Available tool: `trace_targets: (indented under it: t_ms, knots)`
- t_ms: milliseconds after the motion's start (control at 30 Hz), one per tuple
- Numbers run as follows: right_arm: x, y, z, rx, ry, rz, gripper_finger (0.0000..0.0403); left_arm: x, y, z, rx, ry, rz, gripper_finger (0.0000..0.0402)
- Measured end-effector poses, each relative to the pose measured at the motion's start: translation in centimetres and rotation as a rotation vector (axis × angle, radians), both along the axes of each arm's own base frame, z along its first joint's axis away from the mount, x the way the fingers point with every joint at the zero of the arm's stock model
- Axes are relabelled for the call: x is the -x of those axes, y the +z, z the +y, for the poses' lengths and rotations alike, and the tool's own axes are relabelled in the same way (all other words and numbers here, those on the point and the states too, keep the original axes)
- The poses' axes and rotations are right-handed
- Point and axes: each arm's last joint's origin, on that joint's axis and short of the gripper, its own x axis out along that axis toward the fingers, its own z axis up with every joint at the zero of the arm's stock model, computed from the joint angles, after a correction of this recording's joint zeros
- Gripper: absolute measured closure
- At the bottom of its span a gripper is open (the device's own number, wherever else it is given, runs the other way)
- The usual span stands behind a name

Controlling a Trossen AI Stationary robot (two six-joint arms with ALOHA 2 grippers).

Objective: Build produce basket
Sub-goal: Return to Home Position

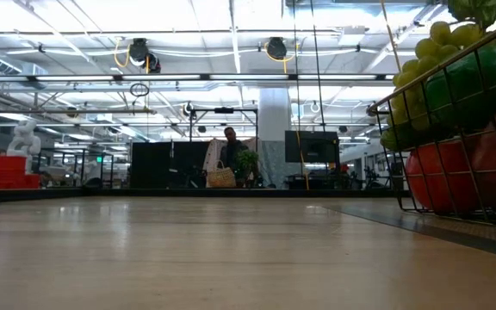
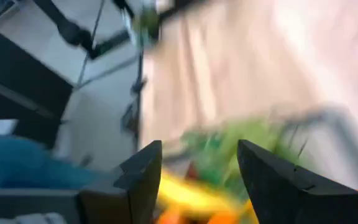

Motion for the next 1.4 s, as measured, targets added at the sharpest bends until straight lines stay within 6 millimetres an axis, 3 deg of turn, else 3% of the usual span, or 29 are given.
trace_targets:
  t_ms: [133,233,467,667,867,1167,1400]
  knots:
    - [-0.2,0.8,-0.5,0.268,-0.002,-0.189,0.0229,1.8,0.6,0.2,-0.203,0.011,0.011,0.0270]
    - [-0.6,1.4,-0.7,0.456,-0.034,-0.275,0.0274,3.2,1.3,0.3,-0.286,0.027,0.001,0.0270]
    - [-0.8,1.6,-1.6,0.603,-0.066,-0.312,0.0394,6.1,1.0,0.6,-0.398,0.096,0.139,0.0270]
    - [-1.7,-0.8,-1.7,0.588,-0.100,-0.410,0.0399,6.5,0.3,1.2,-0.558,0.101,0.227,0.0287]
    - [-2.8,-4.6,-2.3,0.559,-0.128,-0.511,0.0402,6.5,-0.6,1.5,-0.635,0.052,0.244,0.0380]
    - [-2.6,-8.2,-3.6,0.503,-0.097,-0.529,0.0402,5.9,-5.9,1.5,-0.552,0.002,0.246,0.0398]
    - [-2.5,-12.0,-4.0,0.510,-0.107,-0.629,0.0403,6.5,-10.0,1.5,-0.530,0.076,0.183,0.0400]
